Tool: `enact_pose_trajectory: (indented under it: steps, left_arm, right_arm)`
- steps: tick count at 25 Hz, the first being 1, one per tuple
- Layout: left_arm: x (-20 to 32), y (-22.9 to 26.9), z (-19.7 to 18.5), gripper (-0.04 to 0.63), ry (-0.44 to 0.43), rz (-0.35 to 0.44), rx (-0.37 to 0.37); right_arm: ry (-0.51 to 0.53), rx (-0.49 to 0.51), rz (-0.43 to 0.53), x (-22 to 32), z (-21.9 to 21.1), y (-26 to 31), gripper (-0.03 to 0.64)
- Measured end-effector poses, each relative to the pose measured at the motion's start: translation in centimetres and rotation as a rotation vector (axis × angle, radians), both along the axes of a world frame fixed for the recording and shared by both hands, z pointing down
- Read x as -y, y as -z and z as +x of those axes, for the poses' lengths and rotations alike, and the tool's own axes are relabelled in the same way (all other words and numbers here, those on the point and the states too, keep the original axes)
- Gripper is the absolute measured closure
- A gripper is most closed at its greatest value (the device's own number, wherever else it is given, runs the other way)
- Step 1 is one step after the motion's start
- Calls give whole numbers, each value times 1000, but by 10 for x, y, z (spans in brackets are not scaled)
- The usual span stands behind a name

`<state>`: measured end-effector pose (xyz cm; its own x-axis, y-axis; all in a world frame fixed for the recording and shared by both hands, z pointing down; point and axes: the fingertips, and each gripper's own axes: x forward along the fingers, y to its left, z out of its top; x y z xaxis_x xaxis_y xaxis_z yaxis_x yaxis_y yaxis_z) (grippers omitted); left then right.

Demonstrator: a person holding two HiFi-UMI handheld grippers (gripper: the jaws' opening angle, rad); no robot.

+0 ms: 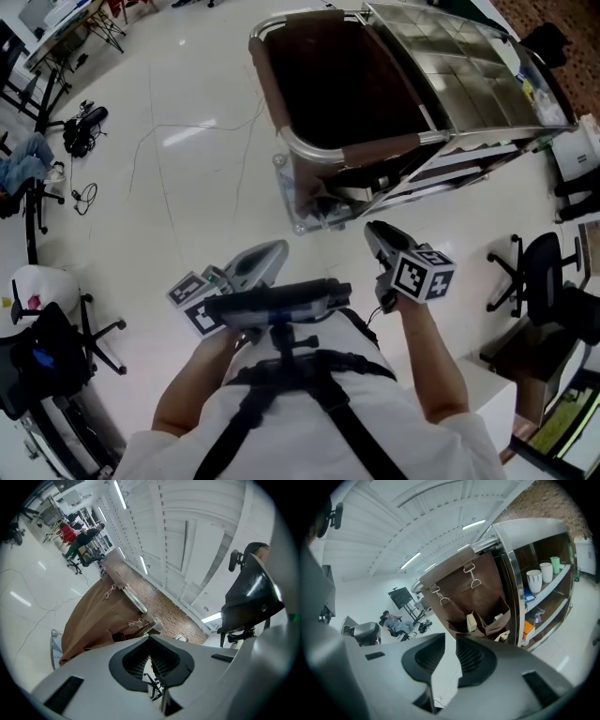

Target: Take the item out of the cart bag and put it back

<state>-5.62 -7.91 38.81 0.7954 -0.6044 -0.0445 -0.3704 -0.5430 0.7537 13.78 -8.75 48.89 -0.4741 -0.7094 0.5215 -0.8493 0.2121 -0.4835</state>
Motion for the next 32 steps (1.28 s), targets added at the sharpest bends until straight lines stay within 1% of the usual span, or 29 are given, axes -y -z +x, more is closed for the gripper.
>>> enact_pose_trajectory:
  steps: [9, 15, 32]
  left_arm:
    - [-4, 3, -4, 595, 13, 10, 3]
    - [-6, 3, -4, 595, 22, 7, 4]
    - [-10, 6, 6, 595, 0, 16, 12]
  right_arm:
    - [2, -16, 10, 6, 3, 1, 540]
    - [-1, -9, 13, 9, 3, 3, 540]
    - [-24, -29, 11, 10, 17, 3, 540]
